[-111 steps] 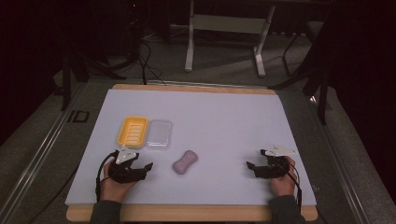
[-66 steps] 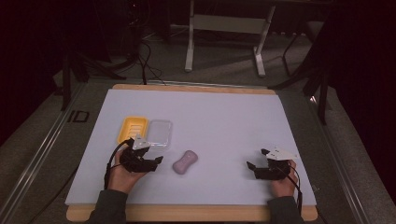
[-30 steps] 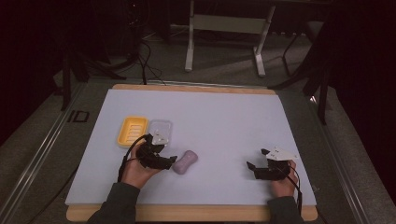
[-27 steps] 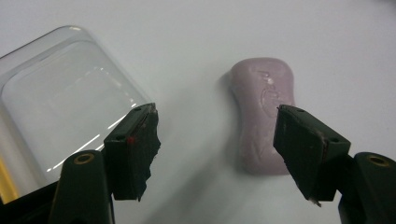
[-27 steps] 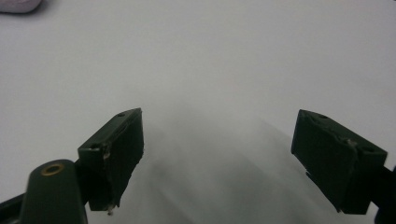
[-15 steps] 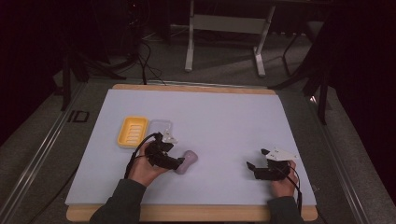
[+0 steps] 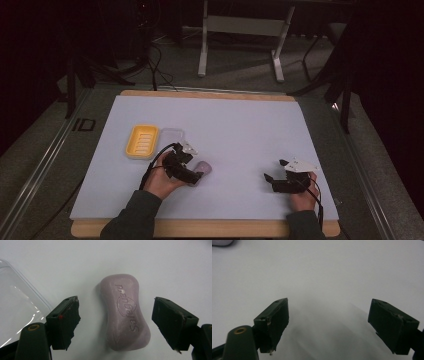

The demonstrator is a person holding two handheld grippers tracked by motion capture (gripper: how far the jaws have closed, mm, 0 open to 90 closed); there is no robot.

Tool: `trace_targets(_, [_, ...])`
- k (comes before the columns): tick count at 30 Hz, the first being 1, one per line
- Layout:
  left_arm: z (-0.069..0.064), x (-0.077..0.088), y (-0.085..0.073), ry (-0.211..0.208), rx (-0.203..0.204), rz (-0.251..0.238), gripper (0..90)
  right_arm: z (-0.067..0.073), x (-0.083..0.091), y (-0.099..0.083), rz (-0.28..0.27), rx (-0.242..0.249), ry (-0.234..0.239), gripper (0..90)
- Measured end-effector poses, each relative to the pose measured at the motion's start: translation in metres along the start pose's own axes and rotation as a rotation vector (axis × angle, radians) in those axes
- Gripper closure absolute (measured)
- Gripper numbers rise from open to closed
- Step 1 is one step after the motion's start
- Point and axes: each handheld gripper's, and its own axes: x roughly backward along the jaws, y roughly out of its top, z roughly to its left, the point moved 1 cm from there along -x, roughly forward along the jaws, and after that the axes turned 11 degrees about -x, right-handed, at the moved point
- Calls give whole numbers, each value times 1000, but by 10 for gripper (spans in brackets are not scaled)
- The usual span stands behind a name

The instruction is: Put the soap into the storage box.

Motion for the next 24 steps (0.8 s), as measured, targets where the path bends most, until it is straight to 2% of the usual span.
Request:
trace_targets(7, [-2, -8, 3, -5, 2, 20, 206, 0, 0, 0, -2, 0, -1, 167])
trace_targets(12, [-3, -14, 6, -1, 12, 40, 146, 0, 0, 0, -2, 1, 0, 166])
trace_targets(17, [-6, -19, 8, -18, -3, 57, 135, 0, 0, 0, -2, 1, 0, 167])
trace_targets(24, [-6, -29, 6, -38, 6, 86, 145, 0, 0, 0, -2, 3, 1, 167])
